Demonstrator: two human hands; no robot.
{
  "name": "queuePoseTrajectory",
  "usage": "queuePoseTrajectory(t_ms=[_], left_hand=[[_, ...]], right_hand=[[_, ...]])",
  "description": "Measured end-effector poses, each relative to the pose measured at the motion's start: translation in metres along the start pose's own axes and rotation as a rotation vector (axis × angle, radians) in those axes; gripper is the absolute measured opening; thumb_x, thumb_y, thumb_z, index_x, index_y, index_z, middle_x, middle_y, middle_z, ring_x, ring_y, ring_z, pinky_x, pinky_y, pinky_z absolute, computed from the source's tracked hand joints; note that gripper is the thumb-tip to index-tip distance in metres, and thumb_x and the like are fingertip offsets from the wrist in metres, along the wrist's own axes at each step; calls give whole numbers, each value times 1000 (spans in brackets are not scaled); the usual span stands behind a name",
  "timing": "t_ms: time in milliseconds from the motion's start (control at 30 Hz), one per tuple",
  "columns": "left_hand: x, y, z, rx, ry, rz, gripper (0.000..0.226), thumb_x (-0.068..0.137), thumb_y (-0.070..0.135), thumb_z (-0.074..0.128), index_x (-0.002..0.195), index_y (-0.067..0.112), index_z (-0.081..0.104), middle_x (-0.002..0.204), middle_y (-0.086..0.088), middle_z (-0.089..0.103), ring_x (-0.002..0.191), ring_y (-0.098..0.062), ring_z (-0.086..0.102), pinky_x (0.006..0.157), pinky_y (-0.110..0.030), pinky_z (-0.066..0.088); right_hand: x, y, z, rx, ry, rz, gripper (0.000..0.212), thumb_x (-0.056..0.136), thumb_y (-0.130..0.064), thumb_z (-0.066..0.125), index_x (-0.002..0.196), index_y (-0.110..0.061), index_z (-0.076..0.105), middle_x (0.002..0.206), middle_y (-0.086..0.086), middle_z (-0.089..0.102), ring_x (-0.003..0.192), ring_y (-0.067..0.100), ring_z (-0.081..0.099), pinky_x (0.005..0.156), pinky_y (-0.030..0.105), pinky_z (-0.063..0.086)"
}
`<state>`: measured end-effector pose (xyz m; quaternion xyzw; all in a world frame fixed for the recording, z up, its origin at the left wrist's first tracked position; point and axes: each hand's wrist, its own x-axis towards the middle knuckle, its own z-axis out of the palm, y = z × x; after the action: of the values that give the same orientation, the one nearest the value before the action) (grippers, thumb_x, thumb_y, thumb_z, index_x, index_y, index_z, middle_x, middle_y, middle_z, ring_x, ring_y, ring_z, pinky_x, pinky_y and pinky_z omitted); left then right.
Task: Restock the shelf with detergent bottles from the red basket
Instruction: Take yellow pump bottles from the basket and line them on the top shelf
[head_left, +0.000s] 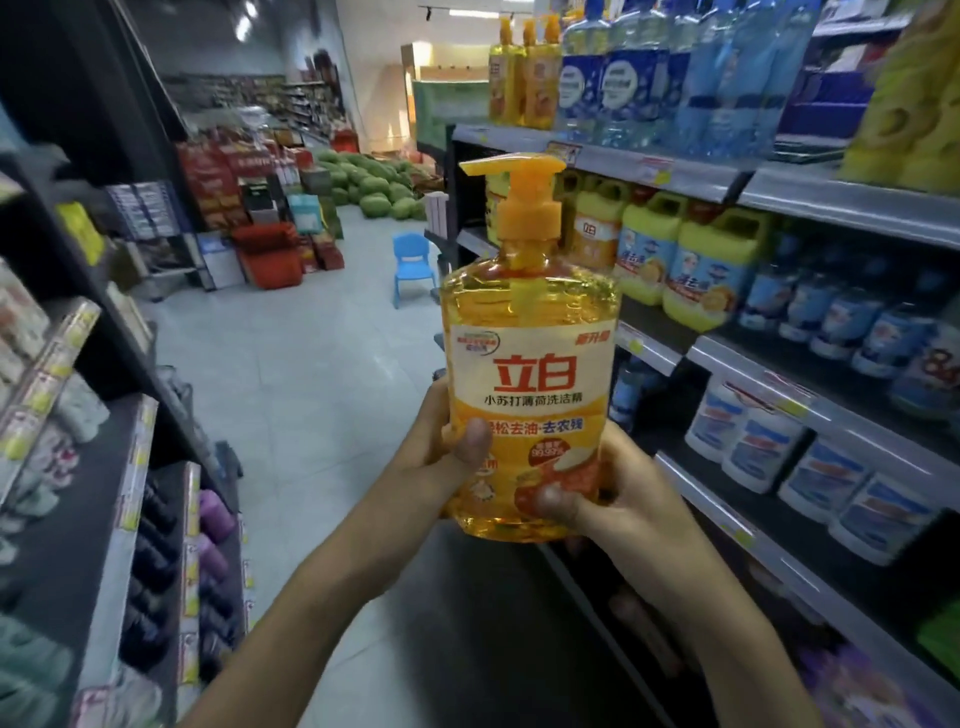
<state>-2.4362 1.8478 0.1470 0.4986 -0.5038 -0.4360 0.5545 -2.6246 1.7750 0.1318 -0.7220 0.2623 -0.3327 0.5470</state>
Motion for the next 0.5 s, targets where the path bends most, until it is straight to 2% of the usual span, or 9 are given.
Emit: queuePoseTrajectory(t_ms=[67,167,233,367,500], left_hand=[[9,-2,-11,-4,-10,-9,84,52,82,69,127,52,46,123,16,68,112,-11,67,85,-36,60],[28,-16,-30,-5,40,-30,85,53,81,71,129,50,49,121,13,69,111,-13,68,90,-39,59],[41,-26,-43,-32,56,-38,77,55,79,71,125,53,53,121,12,70,111,-12,68,88,-36,59],[77,-35,-69,-52,86,-37,68,60,74,72,123,52,55,122,10,69,111,-14,68,81,-32,60],[126,-40,-94,-4,144,-48,80,60,76,72,131,47,50,124,10,69,113,-16,68,86,-41,59]], right_hand=[[14,9,11,26,55,-12,57,76,-31,79,128,-30,56,119,-12,71,111,8,68,94,34,58],[37,24,21,62,72,-1,64,72,-40,83,130,-27,58,122,-4,71,114,16,68,92,44,59],[57,31,25,73,68,2,67,71,-40,81,132,-25,57,123,-2,70,115,19,67,93,45,58],[106,49,28,106,29,-15,63,77,-37,82,133,-23,57,123,-3,71,115,16,67,93,34,58],[169,67,24,133,-1,-49,65,73,-40,80,132,-23,58,122,-5,72,114,14,68,91,29,58]])
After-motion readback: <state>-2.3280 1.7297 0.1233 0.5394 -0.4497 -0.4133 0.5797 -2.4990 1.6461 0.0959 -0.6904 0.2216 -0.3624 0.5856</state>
